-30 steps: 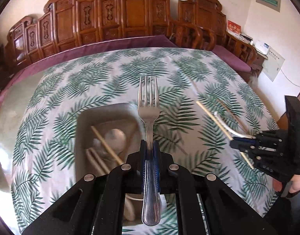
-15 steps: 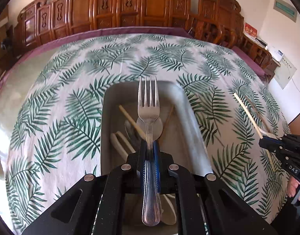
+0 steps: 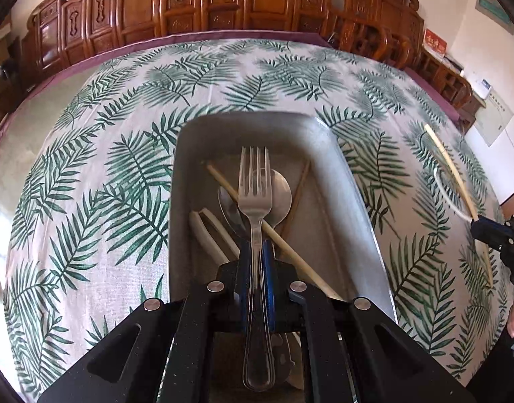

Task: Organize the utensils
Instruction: 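Carry the fork into the grey tray and release it with the left tool, then lower the chopstick into the grey tray and open the right tool, then move both tools to the white plastic spoon and last chopstick on the cloth, then grasp the wooden chopstick with the right tool while the left tool grasps the white spoon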

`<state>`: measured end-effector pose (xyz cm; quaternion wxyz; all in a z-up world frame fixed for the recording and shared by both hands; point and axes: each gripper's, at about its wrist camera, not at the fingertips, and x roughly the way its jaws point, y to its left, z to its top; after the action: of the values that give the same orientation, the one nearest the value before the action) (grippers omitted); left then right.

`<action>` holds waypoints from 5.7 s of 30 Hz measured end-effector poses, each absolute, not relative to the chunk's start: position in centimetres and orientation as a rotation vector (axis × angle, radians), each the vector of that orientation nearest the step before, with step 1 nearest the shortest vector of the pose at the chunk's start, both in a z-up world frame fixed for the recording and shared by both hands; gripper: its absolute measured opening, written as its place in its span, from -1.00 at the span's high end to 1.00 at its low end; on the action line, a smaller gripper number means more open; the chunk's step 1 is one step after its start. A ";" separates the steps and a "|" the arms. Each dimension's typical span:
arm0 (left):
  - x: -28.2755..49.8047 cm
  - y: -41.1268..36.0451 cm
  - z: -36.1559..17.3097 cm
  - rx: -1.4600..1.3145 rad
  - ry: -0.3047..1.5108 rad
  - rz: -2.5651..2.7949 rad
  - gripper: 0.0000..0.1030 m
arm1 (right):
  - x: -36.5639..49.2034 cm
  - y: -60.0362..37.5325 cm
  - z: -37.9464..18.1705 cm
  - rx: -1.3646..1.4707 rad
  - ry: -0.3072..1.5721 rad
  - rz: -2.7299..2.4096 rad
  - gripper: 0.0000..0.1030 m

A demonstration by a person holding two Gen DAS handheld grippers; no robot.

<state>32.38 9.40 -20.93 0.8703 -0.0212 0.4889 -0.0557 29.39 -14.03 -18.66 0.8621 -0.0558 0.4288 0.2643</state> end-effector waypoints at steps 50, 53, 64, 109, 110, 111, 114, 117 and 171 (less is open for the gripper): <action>31.3 19.0 -15.2 -0.125 0.825 0.011 -0.72 | 32.1 2.5 -21.8 -0.001 0.978 0.529 0.88; 31.3 19.0 -15.3 -0.125 0.825 0.012 -0.72 | 32.2 2.1 -21.7 0.003 0.976 0.522 0.88; 31.1 17.8 -15.1 -0.113 0.824 -0.013 -0.72 | 31.3 0.9 -19.9 0.026 0.927 0.566 0.84; 26.2 -4.7 -17.2 0.078 0.892 -0.203 -0.72 | 33.9 -29.9 -24.9 -0.123 0.996 0.330 0.38; 26.2 -5.2 -17.4 0.080 0.897 -0.208 -0.72 | 33.9 -30.0 -24.9 -0.122 0.998 0.337 0.38; 26.1 -5.7 -17.6 0.081 0.905 -0.216 -0.72 | 33.8 -30.0 -24.9 -0.117 0.998 0.348 0.38; 26.0 -7.1 -18.1 0.088 0.926 -0.227 -0.72 | 33.8 -30.1 -24.9 -0.104 1.009 0.377 0.40; 25.9 -8.3 -18.6 0.106 0.945 -0.233 -0.72 | 33.8 -29.9 -24.9 -0.118 1.009 0.382 0.41; 32.8 -22.4 -23.8 -0.094 1.122 -0.467 0.34 | 33.5 -36.0 -24.5 0.016 0.998 0.287 0.88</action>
<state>32.85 -22.43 -23.80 0.8199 -0.0441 0.5270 -0.2193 33.51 -36.03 -24.54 0.8682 0.0077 0.4770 0.1369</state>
